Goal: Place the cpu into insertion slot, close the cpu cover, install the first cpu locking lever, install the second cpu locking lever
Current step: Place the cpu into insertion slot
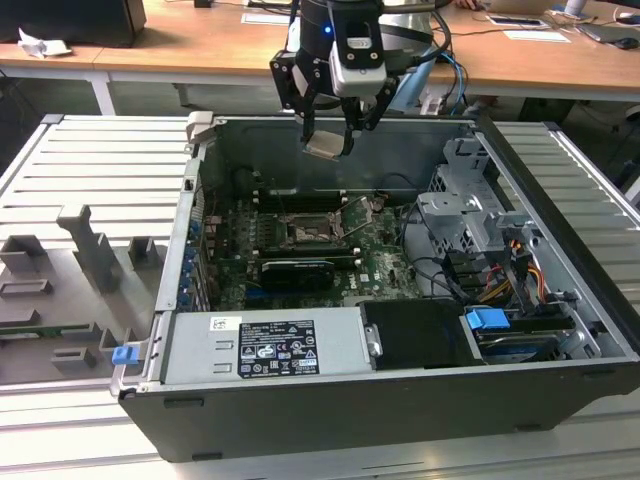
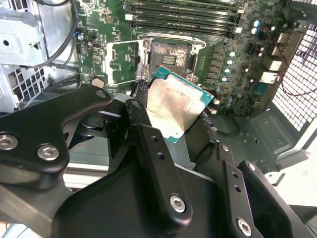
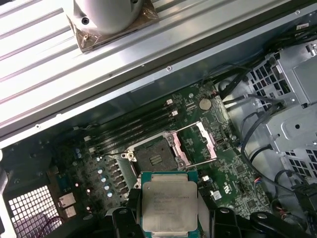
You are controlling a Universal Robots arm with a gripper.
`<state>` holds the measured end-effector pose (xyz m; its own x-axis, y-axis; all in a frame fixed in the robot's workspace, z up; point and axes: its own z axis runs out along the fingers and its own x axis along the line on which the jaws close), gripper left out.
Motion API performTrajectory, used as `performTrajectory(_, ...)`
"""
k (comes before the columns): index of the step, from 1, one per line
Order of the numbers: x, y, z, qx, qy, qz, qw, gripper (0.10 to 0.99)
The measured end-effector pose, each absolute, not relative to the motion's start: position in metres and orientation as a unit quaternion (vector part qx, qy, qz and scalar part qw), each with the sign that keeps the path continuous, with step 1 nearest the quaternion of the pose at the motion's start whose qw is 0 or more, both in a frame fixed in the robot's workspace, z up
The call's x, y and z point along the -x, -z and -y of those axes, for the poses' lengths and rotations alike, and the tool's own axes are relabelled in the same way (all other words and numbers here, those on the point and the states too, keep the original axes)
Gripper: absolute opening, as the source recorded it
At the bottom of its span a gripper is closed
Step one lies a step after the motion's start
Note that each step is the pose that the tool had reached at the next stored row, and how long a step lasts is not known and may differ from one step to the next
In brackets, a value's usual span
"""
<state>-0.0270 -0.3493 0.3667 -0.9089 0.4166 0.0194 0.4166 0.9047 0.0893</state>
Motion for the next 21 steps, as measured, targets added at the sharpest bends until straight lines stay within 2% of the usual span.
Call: performTrajectory(21,0.0270,-0.3657,0.3493,-0.242,-0.046,-0.969,0.001,0.541)
